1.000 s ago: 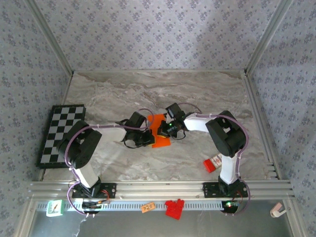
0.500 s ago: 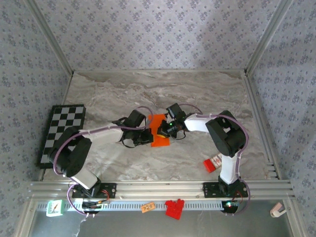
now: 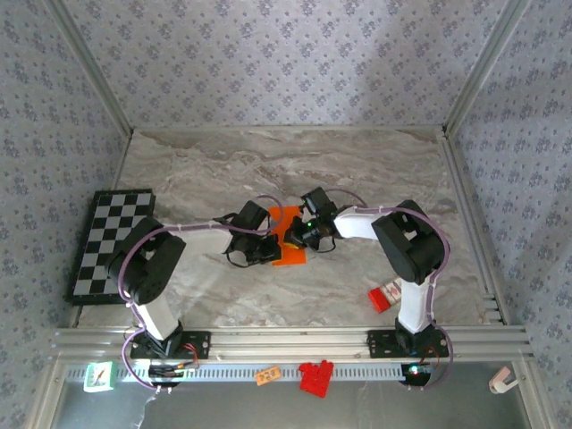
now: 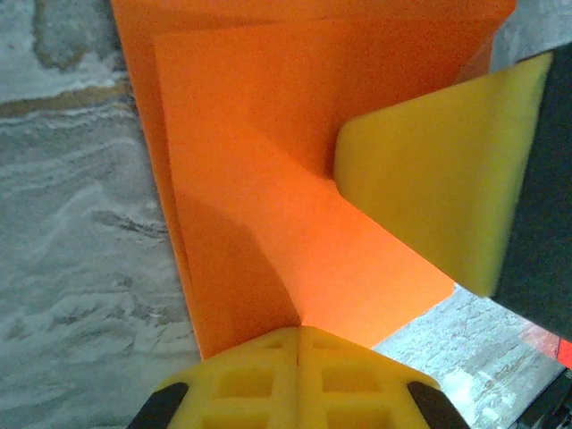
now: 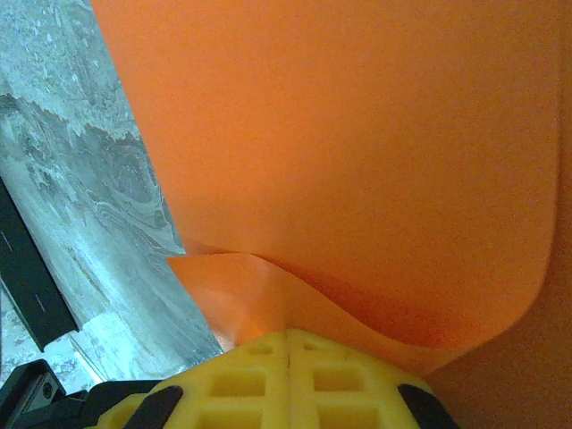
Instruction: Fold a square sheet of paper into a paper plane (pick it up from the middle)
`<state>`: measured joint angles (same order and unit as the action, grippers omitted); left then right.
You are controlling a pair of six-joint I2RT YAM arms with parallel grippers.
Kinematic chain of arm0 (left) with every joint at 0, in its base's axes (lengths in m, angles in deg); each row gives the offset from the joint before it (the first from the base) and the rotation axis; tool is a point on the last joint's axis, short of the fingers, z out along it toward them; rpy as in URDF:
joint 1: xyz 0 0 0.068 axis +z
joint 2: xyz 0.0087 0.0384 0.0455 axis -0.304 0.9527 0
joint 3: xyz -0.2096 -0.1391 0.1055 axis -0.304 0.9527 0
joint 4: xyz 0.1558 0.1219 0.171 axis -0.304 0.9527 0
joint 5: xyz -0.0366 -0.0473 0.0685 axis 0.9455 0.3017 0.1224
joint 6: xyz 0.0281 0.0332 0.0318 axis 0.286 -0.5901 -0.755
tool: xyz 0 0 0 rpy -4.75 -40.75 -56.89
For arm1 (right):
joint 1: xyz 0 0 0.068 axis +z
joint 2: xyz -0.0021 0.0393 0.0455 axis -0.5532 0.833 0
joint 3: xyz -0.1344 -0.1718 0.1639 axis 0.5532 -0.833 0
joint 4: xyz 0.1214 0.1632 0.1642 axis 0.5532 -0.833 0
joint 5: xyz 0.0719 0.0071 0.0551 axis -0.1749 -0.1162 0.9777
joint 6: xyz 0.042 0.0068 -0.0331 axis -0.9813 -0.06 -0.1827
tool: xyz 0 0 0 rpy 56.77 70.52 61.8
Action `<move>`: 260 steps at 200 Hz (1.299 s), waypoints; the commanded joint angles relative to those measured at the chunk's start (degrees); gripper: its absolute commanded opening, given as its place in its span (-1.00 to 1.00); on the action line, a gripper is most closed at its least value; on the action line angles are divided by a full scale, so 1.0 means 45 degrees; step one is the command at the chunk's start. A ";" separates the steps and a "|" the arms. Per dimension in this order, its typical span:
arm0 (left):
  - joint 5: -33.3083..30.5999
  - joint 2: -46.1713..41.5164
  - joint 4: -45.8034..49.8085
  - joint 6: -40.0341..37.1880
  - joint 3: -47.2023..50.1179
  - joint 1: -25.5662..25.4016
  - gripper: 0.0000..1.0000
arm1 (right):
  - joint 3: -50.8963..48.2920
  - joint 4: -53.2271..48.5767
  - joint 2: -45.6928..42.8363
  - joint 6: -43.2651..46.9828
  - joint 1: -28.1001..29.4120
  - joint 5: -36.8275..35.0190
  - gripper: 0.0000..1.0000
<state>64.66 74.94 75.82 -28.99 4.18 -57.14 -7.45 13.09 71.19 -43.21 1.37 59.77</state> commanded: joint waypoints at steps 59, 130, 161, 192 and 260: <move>-0.0645 -0.0515 0.1734 -0.1485 0.1525 -0.0051 -1.00 | -0.0749 -0.1915 0.1046 -0.0014 -0.0373 -0.1567 -0.92; -0.0389 -0.1746 0.0943 -0.0545 0.0193 0.0186 -0.98 | -0.0467 -0.1815 0.0957 0.0027 -0.0289 -0.1451 -0.92; -0.0156 -0.0559 0.0277 0.0049 -0.0210 0.0307 -0.99 | -0.0267 -0.1837 0.0928 0.0042 -0.0215 -0.1369 -0.92; -0.0178 0.0204 0.0224 0.0307 -0.0271 0.0366 -1.00 | -0.0221 -0.1727 0.0768 0.0104 -0.0152 -0.1292 -0.92; -0.1368 0.0659 0.2520 0.0474 -0.0187 0.0418 -1.00 | 0.0108 -0.1405 -0.1067 0.1721 0.0158 -0.1651 -0.88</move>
<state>62.74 75.33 78.88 -27.57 2.58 -55.41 -6.90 10.57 69.60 -39.93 1.59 56.75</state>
